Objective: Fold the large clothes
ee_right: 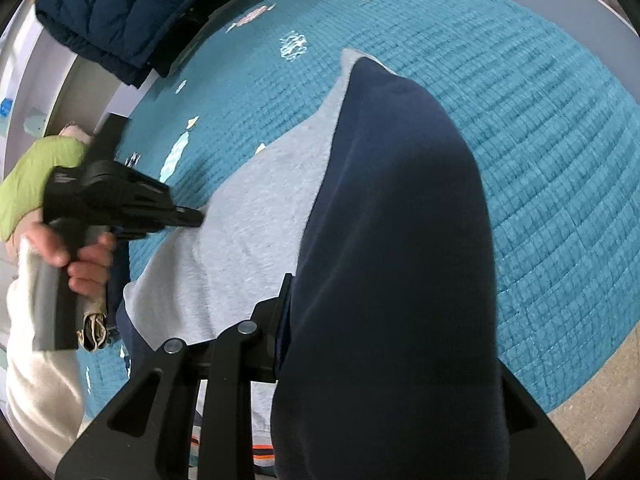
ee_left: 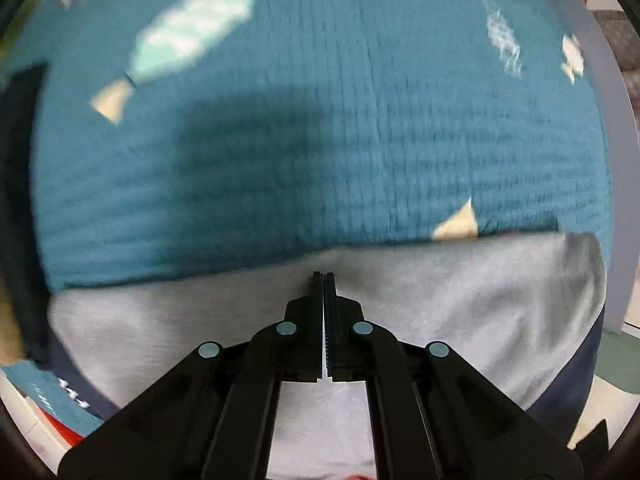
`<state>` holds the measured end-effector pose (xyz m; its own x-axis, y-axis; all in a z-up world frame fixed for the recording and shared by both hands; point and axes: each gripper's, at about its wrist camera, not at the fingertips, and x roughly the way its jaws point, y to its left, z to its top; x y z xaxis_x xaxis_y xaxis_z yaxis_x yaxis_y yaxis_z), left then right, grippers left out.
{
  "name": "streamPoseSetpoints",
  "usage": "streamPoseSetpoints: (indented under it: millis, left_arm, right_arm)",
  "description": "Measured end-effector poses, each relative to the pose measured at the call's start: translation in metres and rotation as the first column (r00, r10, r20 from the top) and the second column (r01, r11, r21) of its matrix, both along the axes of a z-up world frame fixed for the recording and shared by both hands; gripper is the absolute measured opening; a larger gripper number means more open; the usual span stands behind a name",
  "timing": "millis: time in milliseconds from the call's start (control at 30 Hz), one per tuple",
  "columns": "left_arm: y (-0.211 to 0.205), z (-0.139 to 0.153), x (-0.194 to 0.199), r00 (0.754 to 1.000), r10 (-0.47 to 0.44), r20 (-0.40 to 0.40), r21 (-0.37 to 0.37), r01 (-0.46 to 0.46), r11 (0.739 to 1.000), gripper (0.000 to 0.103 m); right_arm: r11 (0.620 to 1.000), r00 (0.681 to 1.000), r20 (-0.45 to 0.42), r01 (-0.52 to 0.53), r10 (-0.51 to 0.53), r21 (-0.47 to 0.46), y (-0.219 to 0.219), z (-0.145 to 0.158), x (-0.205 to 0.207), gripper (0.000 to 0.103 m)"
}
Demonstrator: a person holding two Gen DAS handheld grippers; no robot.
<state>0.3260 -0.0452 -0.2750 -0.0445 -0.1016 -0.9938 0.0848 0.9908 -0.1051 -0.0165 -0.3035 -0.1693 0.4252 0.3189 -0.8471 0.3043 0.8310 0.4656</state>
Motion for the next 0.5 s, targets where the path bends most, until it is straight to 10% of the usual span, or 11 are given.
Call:
streamPoseSetpoints:
  millis: [100,200,433,500]
  left_arm:
    - [-0.001,-0.03,0.001,0.999,0.013,-0.04,0.018,-0.012,1.0,0.002]
    - [-0.019,-0.026,-0.013,0.992,-0.096,0.08,0.097,0.088,0.991,0.002]
    - [-0.004,-0.015,-0.068,0.998,-0.033,-0.047,-0.052,0.031,0.998,0.002]
    - [-0.006,-0.027,-0.087,0.997,-0.064,0.04,-0.04,0.065,0.997,0.001]
  right_arm:
    - [1.0,1.0,-0.003,0.001,-0.001,-0.007,0.0,-0.001,-0.001,0.029]
    - [1.0,1.0,-0.011,0.002,-0.002,-0.008,-0.001,-0.002,-0.002,0.029]
    - [0.998,0.999,-0.018,-0.036,0.035,-0.046,0.007,-0.002,-0.004,0.029]
    - [0.998,0.999,-0.029,-0.046,0.044,-0.044,0.008,-0.005,-0.002,0.029]
